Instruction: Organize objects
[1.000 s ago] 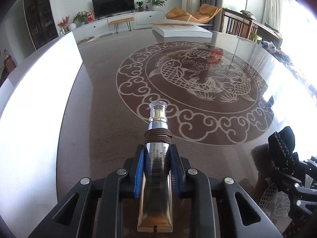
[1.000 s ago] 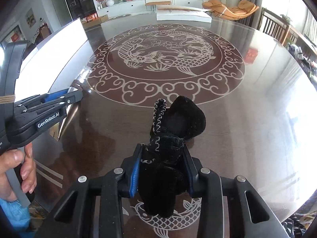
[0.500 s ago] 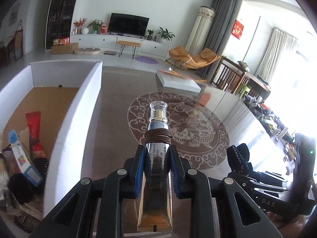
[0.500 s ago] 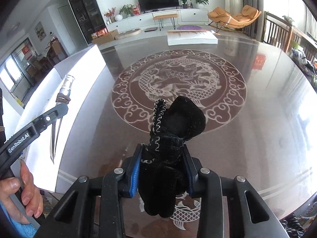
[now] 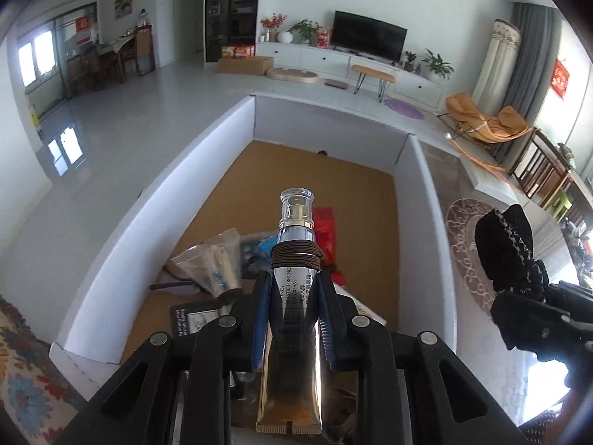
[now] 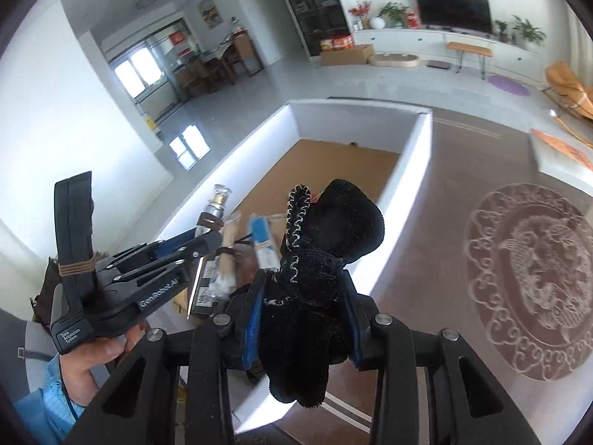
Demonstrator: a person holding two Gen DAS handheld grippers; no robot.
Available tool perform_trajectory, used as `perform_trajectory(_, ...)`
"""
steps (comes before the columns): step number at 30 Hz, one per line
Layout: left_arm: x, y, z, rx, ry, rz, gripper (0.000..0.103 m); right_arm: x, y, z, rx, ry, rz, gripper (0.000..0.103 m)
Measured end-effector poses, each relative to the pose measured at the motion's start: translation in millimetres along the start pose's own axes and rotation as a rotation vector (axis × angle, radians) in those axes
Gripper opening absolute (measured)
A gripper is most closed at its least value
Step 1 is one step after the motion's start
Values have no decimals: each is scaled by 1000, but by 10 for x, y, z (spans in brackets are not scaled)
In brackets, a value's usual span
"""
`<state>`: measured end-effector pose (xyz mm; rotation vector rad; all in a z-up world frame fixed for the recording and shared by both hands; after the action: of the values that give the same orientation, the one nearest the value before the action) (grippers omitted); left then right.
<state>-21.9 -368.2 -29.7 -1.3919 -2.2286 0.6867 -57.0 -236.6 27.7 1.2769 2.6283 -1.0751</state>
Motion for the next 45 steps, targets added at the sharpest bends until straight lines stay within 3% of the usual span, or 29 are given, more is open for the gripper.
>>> perform_trajectory(2,-159,32,71,-23,-41,-26,26,-184,77,345,-101,-49,-13,41)
perform_trajectory(3,-239,49,93,-29,-57,-38,28,-232,138,498,-152,-62,-7,50)
perform_trajectory(4,-279,66,94,-29,-66,-48,39,-259,195,596,-188,-65,1,59)
perform_trajectory(5,-317,74,88,-21,-79,-56,60,-275,229,645,-201,-66,7,61)
perform_trajectory(7,-375,62,28,23,-123,-56,84,-286,259,641,-199,-57,-4,65)
perform_trajectory(11,-375,-16,-145,63,-182,-64,96,-207,149,448,-152,13,-32,77)
perform_trajectory(18,-206,-6,-454,24,-259,-86,96,-143,-68,129,-120,177,-119,95)
perform_trajectory(21,-183,2,-613,43,-289,-94,96,-140,-53,97,-143,216,-150,95)
perform_trajectory(45,-305,60,-672,3,-326,-121,96,-169,-101,150,-176,265,-171,96)
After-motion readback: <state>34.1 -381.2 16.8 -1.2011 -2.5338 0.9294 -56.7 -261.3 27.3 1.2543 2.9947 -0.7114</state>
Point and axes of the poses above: each gripper's, at about its wrist camera, not at the fingertips, and z roughly the way its jaws point, x to its right, y to its underside, the point moved 9 cm from there along z, roughly the way its jaws point, and after that the axes turned 1 degree about y, right-handed, at the moved point
